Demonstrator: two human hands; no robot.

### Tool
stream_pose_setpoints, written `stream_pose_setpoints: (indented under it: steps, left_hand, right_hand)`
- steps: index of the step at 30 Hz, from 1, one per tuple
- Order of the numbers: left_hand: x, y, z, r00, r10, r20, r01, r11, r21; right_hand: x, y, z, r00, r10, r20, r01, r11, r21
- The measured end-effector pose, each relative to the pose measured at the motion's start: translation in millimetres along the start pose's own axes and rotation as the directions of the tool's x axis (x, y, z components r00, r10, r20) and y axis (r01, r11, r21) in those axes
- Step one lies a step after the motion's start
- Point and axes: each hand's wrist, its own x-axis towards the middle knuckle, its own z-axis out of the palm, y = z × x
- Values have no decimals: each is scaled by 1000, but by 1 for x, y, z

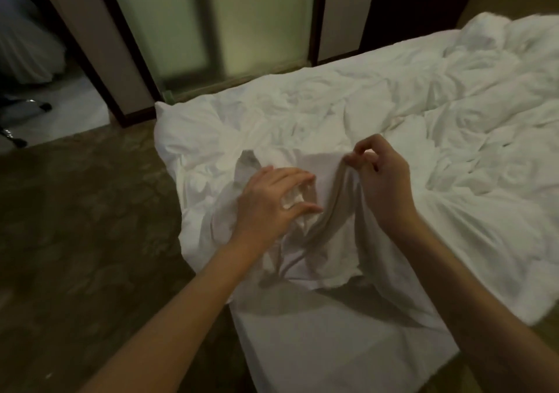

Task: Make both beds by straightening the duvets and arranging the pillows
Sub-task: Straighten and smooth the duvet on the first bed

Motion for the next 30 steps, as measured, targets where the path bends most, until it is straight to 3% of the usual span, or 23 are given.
stream_pose_setpoints:
  steps: [6,11,16,19,24,30]
  left_hand:
    - [39,52,-45,992,116,-55,-107,982,155]
    - [53,65,-63,993,-10,122,-20,971,240]
    - [65,64,-80,969,-197,152,199,980,5]
    - [75,71,-86,955,-240,172,260,960,-104]
    - [81,73,-86,942,-295,160,322,929,-182]
    - [84,76,-86,930,-340,143,365,903,-226]
  right_hand:
    - [24,-58,-20,997,-42,-62,44,998,32]
    - [25,-72,-21,999,-27,21,28,1000,-9]
    - [13,-69,-25,999,53,0,-53,999,6]
    - [-6,-66,-30,998,68,-13,-67,997,24]
    - [-53,-53,-42,996,-86,18,87,990,-112]
    - [-89,-39,-29,992,94,84,-82,988,-133]
